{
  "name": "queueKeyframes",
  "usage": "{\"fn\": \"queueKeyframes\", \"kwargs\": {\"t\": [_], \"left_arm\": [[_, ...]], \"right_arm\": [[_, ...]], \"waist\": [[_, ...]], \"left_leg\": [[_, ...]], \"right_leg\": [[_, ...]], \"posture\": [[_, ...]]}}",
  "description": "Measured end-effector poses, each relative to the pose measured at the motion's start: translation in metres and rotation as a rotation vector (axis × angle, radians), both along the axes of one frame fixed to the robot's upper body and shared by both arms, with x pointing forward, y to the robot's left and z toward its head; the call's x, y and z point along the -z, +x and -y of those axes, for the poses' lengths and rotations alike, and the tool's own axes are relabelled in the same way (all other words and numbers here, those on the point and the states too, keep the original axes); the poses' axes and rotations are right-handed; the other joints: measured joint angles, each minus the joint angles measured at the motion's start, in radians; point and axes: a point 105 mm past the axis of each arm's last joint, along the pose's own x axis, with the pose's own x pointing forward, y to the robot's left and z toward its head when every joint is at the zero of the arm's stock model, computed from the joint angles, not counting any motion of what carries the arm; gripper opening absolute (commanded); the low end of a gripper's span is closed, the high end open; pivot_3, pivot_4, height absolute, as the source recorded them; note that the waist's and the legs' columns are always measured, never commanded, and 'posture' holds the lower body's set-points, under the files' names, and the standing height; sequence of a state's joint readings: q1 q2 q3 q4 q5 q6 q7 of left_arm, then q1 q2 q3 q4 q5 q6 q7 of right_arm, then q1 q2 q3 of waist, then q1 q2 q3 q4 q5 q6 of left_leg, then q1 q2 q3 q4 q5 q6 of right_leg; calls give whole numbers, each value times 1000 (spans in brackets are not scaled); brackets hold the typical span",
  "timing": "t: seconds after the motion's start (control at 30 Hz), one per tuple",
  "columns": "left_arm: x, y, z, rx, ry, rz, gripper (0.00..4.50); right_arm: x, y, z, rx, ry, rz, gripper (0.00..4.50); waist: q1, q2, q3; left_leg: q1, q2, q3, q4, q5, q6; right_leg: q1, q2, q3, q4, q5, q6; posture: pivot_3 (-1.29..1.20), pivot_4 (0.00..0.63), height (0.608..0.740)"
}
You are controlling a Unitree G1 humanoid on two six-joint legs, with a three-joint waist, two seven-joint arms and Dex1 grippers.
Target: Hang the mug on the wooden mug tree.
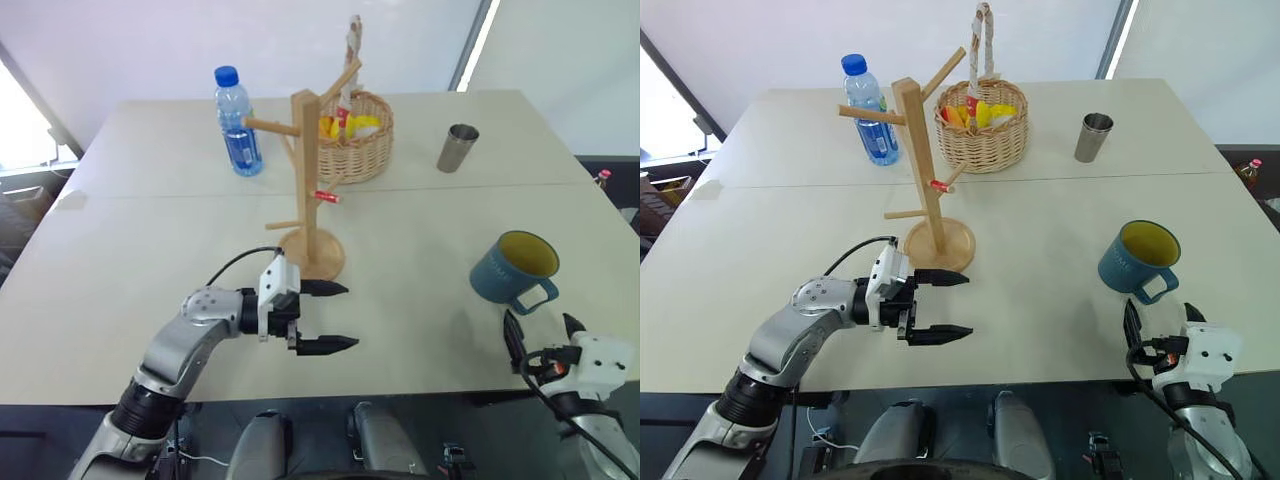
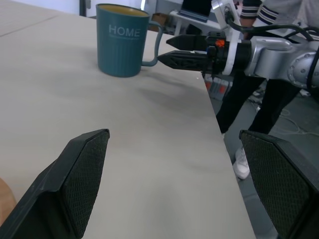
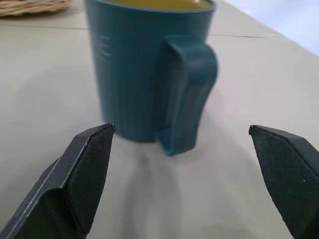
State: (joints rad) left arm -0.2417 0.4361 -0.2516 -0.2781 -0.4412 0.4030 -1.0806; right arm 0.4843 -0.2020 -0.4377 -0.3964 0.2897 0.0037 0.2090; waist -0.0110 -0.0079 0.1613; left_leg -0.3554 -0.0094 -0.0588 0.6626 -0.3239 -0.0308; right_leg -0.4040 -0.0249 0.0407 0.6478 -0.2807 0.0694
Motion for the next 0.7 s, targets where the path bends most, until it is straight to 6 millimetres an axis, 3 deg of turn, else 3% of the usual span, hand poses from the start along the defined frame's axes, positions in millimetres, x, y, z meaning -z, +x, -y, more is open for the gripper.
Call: {"fn": "queueKeyframes", "kwargs": {"t": [0.17,0.7], "left_arm": [[-3,0,1,8,-10,29,4500],[-3,-4,9,56,-26,66,4500]], "right_arm": [[-5,6,4,59,-17,27,4468],[5,19,14,176,10,-14,4468]], "waist": [[1,0,0],[-2,0,0]], "left_leg": [[0,0,0,1,0,0],[1,0,1,1,0,0]], "right_leg": [[1,0,0,0,0,0],[1,0,0,0,0,0]], "posture": [[0,150,740],[0,150,740]]}}
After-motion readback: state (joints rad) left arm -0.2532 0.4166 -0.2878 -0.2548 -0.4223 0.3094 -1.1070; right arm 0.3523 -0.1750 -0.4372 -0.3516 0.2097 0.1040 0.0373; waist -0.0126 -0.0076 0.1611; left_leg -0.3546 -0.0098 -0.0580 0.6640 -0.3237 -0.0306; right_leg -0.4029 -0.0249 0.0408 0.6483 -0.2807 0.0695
